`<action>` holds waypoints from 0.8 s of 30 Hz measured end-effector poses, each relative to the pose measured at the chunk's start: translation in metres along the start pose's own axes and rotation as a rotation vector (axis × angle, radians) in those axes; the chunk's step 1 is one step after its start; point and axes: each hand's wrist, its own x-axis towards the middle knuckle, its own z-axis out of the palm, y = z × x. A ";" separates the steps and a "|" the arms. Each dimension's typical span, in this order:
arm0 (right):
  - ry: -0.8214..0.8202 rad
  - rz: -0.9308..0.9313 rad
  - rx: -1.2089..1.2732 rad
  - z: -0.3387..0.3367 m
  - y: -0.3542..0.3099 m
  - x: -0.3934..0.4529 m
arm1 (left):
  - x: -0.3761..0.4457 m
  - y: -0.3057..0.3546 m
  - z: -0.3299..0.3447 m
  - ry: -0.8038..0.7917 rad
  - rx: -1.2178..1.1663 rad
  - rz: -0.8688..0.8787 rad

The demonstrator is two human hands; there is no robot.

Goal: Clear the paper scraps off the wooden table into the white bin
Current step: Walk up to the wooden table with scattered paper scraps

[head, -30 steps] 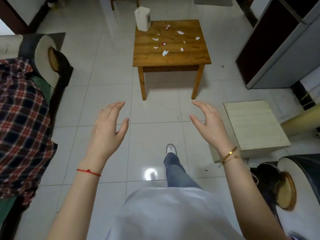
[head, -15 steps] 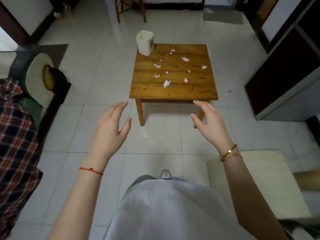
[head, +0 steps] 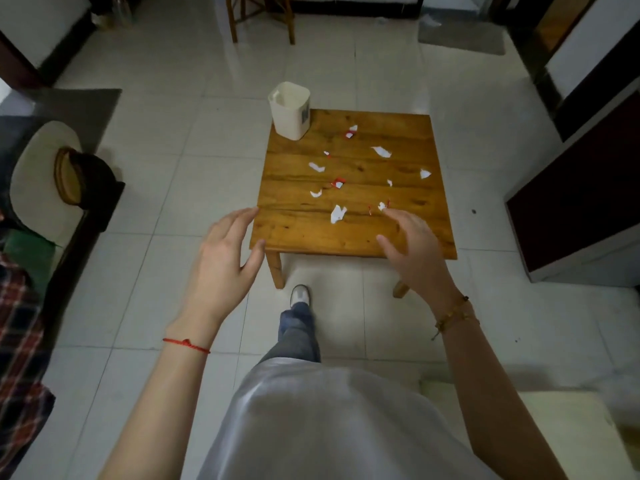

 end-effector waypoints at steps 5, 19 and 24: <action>-0.006 0.017 0.009 0.019 0.002 0.103 | 0.103 -0.031 0.013 -0.009 0.003 0.001; -0.002 0.119 -0.023 0.038 0.029 0.290 | 0.309 -0.075 0.050 -0.088 0.063 -0.015; -0.049 0.128 -0.060 0.055 0.048 0.355 | 0.375 -0.094 0.085 -0.102 0.039 -0.108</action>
